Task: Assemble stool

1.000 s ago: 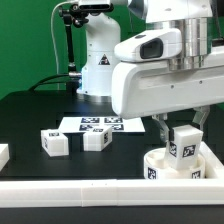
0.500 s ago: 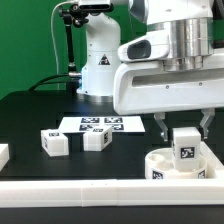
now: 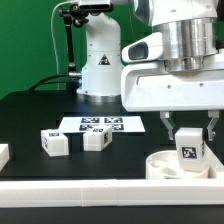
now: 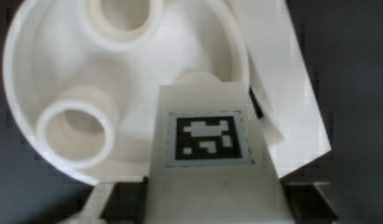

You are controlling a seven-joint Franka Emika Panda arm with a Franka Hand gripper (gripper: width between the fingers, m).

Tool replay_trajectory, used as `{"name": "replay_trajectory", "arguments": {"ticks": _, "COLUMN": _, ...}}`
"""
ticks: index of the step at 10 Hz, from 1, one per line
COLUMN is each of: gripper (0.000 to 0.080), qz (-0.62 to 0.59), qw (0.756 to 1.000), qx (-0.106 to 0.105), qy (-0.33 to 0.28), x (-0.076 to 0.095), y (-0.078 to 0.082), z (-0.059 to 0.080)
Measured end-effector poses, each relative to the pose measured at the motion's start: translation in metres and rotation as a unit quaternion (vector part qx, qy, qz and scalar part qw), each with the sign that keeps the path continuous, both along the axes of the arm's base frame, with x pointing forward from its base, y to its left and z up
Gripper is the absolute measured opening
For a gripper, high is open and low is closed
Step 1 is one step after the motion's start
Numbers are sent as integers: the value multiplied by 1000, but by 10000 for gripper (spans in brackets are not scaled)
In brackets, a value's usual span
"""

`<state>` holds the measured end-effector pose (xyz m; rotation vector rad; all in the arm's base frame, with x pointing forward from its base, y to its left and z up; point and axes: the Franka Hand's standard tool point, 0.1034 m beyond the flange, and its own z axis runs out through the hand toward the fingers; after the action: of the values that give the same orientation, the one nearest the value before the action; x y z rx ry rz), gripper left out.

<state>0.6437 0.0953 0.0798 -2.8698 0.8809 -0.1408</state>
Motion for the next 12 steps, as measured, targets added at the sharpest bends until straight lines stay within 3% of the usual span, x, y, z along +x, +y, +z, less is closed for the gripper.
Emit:
{"name": "replay_trajectory", "arguments": {"ticks": 3, "gripper": 340, "qz": -111, "qw": 993, "qx": 24, "qy": 10, "x": 0, "y": 1, "z": 0}}
{"name": "replay_trajectory", "arguments": {"ticks": 6, "gripper": 340, "qz": -233, "qw": 971, "qx": 48, "qy": 24, "x": -3, "y": 3, "z": -1}}
{"name": "replay_trajectory", "arguments": {"ticks": 12, "gripper": 340, "qz": -437, "qw": 893, "qx": 89, "qy": 56, "x": -4, "y": 8, "z": -2}}
